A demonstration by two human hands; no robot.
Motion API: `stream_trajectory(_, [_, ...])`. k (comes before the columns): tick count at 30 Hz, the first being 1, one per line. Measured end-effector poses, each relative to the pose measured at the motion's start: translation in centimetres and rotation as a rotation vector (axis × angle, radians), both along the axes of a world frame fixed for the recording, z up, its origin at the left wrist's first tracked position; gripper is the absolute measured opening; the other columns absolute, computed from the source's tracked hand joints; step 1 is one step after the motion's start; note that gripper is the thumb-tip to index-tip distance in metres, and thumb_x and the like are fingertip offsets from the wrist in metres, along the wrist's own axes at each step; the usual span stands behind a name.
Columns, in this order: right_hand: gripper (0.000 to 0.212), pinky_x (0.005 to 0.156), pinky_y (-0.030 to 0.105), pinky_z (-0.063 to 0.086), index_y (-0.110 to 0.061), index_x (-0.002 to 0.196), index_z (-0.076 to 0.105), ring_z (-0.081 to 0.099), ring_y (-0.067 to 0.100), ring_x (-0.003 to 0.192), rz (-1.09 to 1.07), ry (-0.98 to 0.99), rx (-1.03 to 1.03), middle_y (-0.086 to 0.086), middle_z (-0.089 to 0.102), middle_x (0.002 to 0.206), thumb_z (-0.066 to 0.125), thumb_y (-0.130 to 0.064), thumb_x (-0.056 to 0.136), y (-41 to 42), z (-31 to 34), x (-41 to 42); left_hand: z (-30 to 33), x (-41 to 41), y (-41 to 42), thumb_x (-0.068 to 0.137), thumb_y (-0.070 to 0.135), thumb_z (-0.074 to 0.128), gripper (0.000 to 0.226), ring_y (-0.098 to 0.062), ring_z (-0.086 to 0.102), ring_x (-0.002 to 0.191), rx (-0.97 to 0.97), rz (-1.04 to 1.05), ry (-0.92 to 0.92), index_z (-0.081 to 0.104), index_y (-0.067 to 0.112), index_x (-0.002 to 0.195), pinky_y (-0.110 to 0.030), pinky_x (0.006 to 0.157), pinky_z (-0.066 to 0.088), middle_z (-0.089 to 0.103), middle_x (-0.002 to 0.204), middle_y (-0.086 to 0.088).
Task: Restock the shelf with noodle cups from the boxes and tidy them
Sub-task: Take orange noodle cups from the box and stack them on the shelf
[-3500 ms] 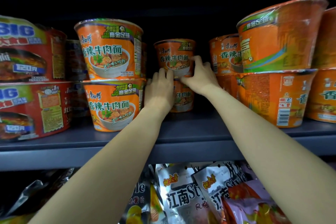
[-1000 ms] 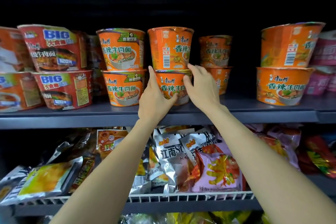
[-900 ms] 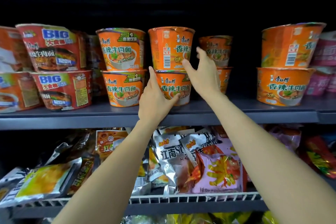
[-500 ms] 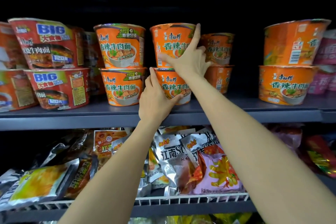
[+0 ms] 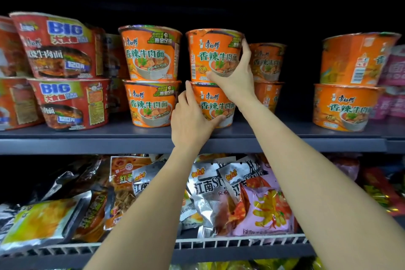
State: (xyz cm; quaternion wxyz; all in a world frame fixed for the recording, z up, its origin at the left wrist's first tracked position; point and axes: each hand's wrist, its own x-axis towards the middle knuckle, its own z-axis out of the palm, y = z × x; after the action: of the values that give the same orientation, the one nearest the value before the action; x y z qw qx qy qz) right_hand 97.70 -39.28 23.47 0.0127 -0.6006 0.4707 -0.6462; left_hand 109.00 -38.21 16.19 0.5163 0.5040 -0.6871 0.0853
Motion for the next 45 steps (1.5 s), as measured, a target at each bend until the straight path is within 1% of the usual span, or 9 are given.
stream_trajectory(10, [0.108, 0.102, 0.052, 0.042, -0.033, 0.149, 0.007, 0.045, 0.024, 0.128, -0.062, 0.007, -0.009, 0.008, 0.037, 0.145, 0.079, -0.041, 0.069, 0.7, -0.3, 0.7, -0.1, 0.1, -0.6, 0.072, 0.063, 0.067, 0.113, -0.027, 0.039, 0.127, -0.001, 0.019, -0.035, 0.005, 0.009, 0.150, -0.042, 0.099, 0.037, 0.035, 0.142, -0.010])
stream_trajectory(13, [0.096, 0.108, 0.054, 0.033, -0.035, 0.149, 0.006, 0.030, 0.024, 0.138, -0.129, 0.037, -0.025, 0.006, 0.025, 0.153, 0.065, -0.058, 0.077, 1.7, -1.7, 0.4, -0.1, 0.2, -0.6, 0.072, 0.062, 0.067, 0.112, -0.028, 0.038, 0.127, -0.014, 0.000, -0.023, 0.006, 0.009, 0.150, -0.042, 0.100, 0.036, 0.036, 0.142, -0.011])
stream_trajectory(15, [0.084, 0.111, 0.050, 0.030, -0.031, 0.150, 0.010, 0.027, 0.022, 0.139, -0.175, 0.051, -0.046, 0.006, 0.026, 0.153, 0.060, -0.052, 0.085, 2.8, -3.0, -1.1, -0.1, 0.2, -0.4, 0.073, 0.062, 0.066, 0.110, -0.030, 0.036, 0.127, -0.045, 0.026, -0.020, 0.008, 0.009, 0.149, -0.043, 0.100, 0.035, 0.034, 0.142, -0.014])
stream_trajectory(19, [0.049, 0.102, 0.043, 0.040, -0.026, 0.138, 0.039, 0.048, 0.022, 0.121, -0.367, 0.217, -0.042, 0.004, 0.053, 0.132, 0.055, -0.030, 0.092, 5.0, -5.7, -6.0, -0.4, 0.2, -0.3, 0.083, 0.052, 0.056, 0.076, -0.034, 0.043, 0.113, -0.257, 0.046, -0.046, 0.033, 0.008, 0.140, -0.042, 0.088, 0.038, 0.044, 0.127, -0.017])
stream_trajectory(23, [0.019, 0.072, 0.040, 0.055, -0.028, 0.093, 0.068, 0.068, 0.017, 0.079, -0.440, 0.373, -0.072, -0.002, 0.073, 0.084, 0.051, -0.022, 0.086, 5.7, -5.4, -12.0, -1.0, -0.5, 0.0, 0.087, 0.037, 0.042, 0.044, -0.030, 0.049, 0.096, -0.469, -0.001, -0.439, 0.053, 0.008, 0.118, -0.038, 0.079, 0.035, 0.057, 0.105, -0.011])
stream_trajectory(28, [0.031, 0.089, 0.039, 0.049, -0.011, 0.119, 0.061, 0.060, 0.029, 0.106, -0.432, 0.555, 0.021, 0.011, 0.062, 0.117, 0.050, -0.010, 0.090, 2.5, -3.9, -16.9, 0.2, -1.7, 0.3, 0.086, 0.023, 0.041, 0.032, -0.030, 0.054, 0.085, -0.530, -0.049, -0.748, 0.060, 0.008, 0.107, -0.034, 0.074, 0.034, 0.061, 0.092, -0.009])
stream_trajectory(32, [0.054, 0.104, 0.040, 0.037, -0.008, 0.141, 0.039, 0.044, 0.037, 0.124, -0.314, 0.533, 0.228, 0.019, 0.038, 0.140, 0.053, -0.006, 0.089, -1.5, -4.1, -18.9, 1.8, -7.2, 2.2, 0.089, 0.035, 0.044, 0.038, -0.022, 0.053, 0.089, -0.395, -0.165, -0.629, 0.057, 0.013, 0.117, -0.030, 0.073, 0.040, 0.059, 0.098, -0.004])
stream_trajectory(40, [0.038, 0.097, 0.038, 0.041, -0.005, 0.122, 0.057, 0.051, 0.034, 0.114, -0.212, 0.375, 0.072, 0.016, 0.055, 0.125, 0.053, 0.001, 0.084, -4.9, -2.7, -19.8, 4.6, -15.8, -3.6, 0.089, 0.034, 0.056, 0.057, -0.033, 0.043, 0.119, -0.097, 0.088, -0.370, 0.038, 0.018, 0.140, -0.045, 0.096, 0.042, 0.045, 0.134, -0.008])
stream_trajectory(45, [0.037, 0.089, 0.035, 0.044, -0.010, 0.112, 0.063, 0.056, 0.031, 0.104, 0.016, 0.394, -0.173, 0.014, 0.061, 0.113, 0.053, 0.004, 0.080, -3.8, -2.9, -19.4, 3.6, -17.4, -6.1, 0.078, 0.051, 0.037, 0.062, -0.040, 0.046, 0.107, -0.146, 0.185, -0.339, 0.052, 0.017, 0.128, -0.047, 0.078, 0.048, 0.051, 0.124, -0.015])
